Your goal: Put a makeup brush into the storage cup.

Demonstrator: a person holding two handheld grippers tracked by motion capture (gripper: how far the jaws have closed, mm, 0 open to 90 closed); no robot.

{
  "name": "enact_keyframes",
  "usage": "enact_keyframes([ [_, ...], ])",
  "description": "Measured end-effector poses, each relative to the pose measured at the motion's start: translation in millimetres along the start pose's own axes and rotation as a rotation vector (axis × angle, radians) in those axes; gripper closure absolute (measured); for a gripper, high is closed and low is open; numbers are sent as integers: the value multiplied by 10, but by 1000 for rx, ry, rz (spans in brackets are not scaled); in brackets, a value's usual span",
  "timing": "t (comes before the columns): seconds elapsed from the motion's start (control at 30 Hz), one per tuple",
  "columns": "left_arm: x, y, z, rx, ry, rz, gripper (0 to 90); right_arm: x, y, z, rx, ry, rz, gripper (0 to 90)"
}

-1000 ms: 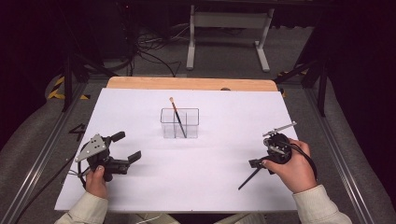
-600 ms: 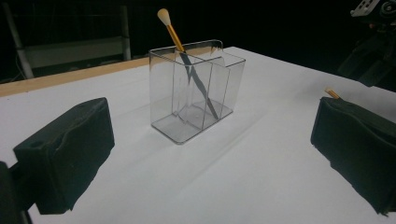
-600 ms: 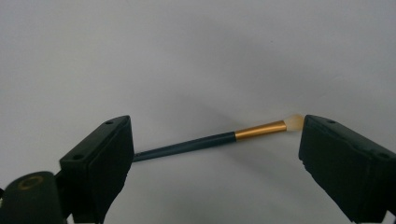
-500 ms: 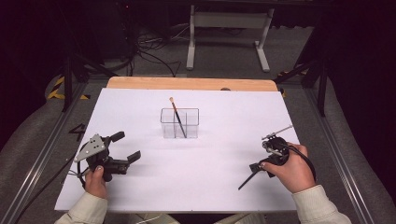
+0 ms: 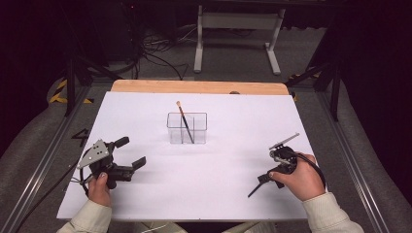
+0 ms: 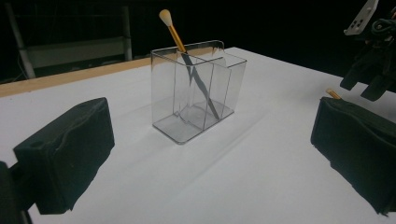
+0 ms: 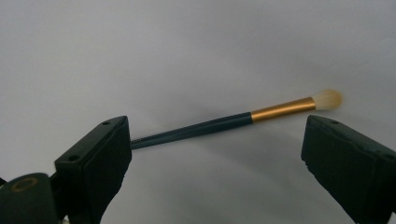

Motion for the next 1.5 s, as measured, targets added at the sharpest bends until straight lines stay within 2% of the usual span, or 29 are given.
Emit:
enact_keyframes([
  [0.33,2,4,1,-1,2,0,4,28,104,1,-18,9,-66,104],
  [0.73,12,10,3,1,8,-8,4,-40,167,4,-20,24,-88,114],
  [0.97,14,5,6,1,5,-7,4,-90,210,-44,43,15,-108,116],
  [1.17,17,5,6,3,6,-10,4,-122,219,-51,61,41,-92,124],
  [1.5,17,4,7,2,6,-9,4,-138,247,-84,117,56,-77,125],
])
Point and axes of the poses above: each handheld gripper's, and its own axes: y roughly forward along the jaws, x roughly out of its underside, z roughly to its right, the point moved 6 cm from there along y, roughly forward along the jaws, and after that the axes turned 7 degrees about -z, right-handed, at the moved point
